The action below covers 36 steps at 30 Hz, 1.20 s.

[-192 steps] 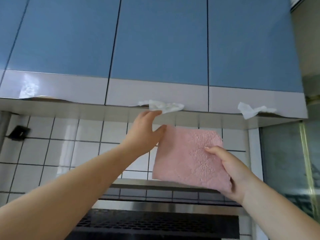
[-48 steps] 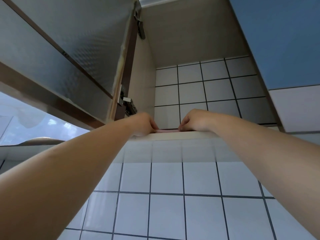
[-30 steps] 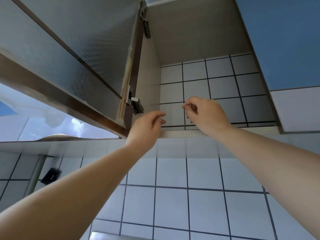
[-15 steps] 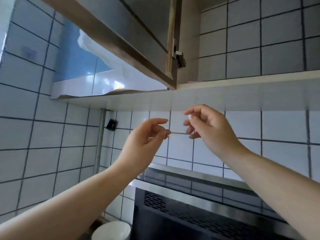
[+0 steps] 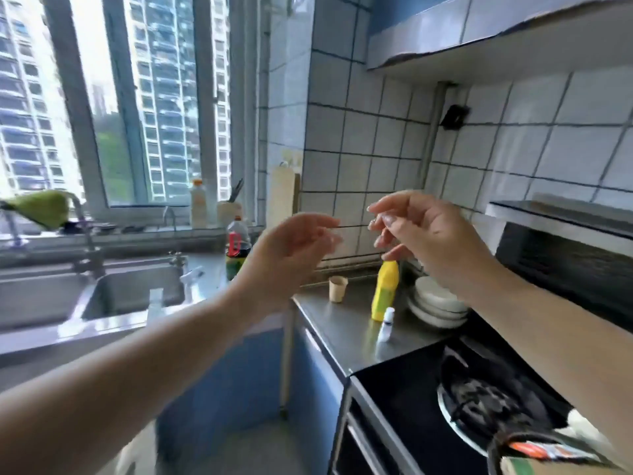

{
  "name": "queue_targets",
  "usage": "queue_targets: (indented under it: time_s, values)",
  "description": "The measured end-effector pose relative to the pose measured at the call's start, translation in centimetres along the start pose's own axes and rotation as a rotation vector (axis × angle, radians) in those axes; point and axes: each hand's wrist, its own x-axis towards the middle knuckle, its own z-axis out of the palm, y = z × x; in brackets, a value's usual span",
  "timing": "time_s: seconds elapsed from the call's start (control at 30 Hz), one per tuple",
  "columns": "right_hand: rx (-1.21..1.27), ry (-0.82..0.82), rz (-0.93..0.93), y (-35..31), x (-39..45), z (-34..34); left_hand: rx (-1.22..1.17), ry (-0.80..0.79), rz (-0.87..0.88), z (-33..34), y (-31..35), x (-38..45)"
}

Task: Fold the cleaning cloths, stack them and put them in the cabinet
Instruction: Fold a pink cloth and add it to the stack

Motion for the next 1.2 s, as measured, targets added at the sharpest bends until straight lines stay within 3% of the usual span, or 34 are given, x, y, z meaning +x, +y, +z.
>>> queue_targets:
  time_s: [0.4,0.8,1.2]
  values:
    - [0.375,-0.693,0.028,-5.5,-1.3,33.0,0.275,0.439,-0.294,-25.3,2.2,-22.1]
    - [0.510,-1.103,-0.006,-10.8,-3.4,56.4,0.366,1.002,-0.513,-39.4,1.9,-37.1]
    - [0.576,-1.403,0.072,-12.8,0.2,76.4,0.349,1.444,-0.625,-53.3,-0.9,-42.4]
